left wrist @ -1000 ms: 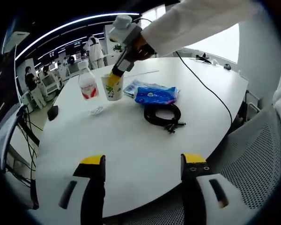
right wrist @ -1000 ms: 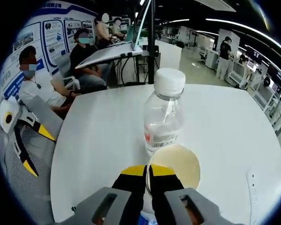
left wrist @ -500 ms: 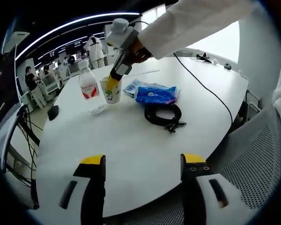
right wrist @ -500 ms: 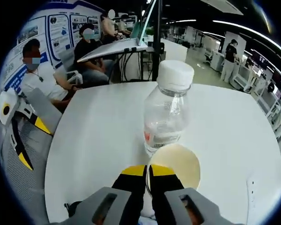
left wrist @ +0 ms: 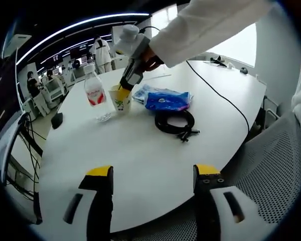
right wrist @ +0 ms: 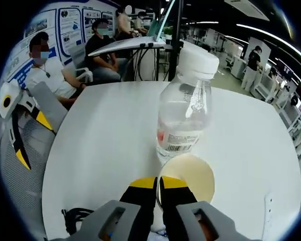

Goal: Arrange the tabletop items into an orderly group along one side of the table until the central work area is clear of visible clutter.

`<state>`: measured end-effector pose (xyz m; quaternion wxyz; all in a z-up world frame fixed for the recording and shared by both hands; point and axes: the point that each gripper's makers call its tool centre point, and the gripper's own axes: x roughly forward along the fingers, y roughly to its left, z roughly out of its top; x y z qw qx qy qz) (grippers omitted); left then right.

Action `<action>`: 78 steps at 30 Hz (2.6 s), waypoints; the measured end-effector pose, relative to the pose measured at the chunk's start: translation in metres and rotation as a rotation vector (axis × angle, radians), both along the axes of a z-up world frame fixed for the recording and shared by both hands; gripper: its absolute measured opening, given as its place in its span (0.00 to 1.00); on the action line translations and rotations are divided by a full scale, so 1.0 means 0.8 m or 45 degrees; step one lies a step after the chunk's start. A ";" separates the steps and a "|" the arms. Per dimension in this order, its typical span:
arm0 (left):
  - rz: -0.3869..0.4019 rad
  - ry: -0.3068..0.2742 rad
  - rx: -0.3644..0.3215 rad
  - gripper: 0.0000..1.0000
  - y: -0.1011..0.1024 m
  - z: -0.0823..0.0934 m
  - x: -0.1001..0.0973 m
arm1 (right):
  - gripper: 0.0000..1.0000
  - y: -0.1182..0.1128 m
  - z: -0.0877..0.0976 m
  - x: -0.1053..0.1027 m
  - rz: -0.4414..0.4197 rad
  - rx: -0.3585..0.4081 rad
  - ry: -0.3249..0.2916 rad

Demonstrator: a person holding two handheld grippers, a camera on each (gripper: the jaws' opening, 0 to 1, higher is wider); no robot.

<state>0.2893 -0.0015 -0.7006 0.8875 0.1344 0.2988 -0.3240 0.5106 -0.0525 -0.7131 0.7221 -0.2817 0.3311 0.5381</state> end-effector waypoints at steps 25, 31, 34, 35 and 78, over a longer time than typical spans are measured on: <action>-0.003 0.006 0.014 0.64 0.001 -0.003 -0.001 | 0.01 0.011 -0.004 -0.002 -0.016 0.031 0.032; 0.000 0.003 0.015 0.64 0.001 -0.002 -0.001 | 0.02 0.010 -0.001 -0.003 -0.041 0.040 0.043; 0.000 0.003 0.015 0.64 0.001 -0.001 -0.001 | 0.05 0.008 0.007 -0.004 -0.043 0.047 0.031; -0.001 0.003 0.015 0.64 0.001 -0.001 -0.001 | 0.05 0.007 0.009 -0.004 -0.044 0.052 0.028; -0.020 -0.037 -0.003 0.74 -0.002 0.006 -0.004 | 0.40 -0.072 0.115 -0.094 -0.359 0.306 0.030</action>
